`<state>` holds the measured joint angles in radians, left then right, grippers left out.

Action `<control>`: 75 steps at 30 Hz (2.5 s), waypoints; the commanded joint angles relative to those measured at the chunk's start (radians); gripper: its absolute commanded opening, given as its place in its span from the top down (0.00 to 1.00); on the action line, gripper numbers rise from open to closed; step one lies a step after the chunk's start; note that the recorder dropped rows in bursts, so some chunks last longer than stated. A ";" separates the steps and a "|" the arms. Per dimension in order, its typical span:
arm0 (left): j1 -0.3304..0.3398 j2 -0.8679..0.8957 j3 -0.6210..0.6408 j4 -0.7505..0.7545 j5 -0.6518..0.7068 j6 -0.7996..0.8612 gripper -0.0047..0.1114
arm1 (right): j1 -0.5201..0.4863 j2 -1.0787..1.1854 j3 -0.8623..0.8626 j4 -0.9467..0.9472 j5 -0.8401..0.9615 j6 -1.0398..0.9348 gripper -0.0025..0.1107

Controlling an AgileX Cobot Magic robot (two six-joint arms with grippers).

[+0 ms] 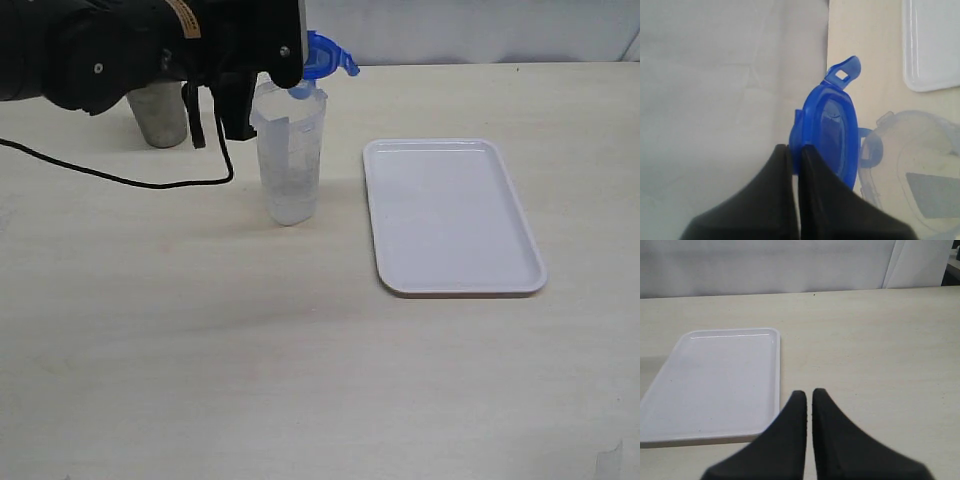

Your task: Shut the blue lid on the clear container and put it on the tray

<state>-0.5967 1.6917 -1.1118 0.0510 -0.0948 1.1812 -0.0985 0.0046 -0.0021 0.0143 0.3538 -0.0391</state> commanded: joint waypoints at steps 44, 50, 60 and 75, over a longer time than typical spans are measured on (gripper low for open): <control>0.026 -0.065 0.029 -0.067 0.009 0.018 0.96 | -0.004 -0.005 0.002 -0.001 -0.011 0.001 0.94; 0.004 -0.068 0.040 -0.063 0.048 0.018 0.96 | -0.004 -0.005 0.002 -0.001 -0.011 0.001 0.94; -0.027 -0.068 0.040 -0.062 0.104 0.018 0.96 | -0.004 -0.005 0.002 -0.001 -0.011 0.001 0.94; -0.031 -0.068 0.040 -0.051 0.221 0.018 0.96 | -0.004 -0.005 0.002 -0.001 -0.011 0.001 0.94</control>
<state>-0.6203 1.6329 -1.0722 0.0000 0.1192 1.2005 -0.0985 0.0046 -0.0021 0.0143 0.3538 -0.0391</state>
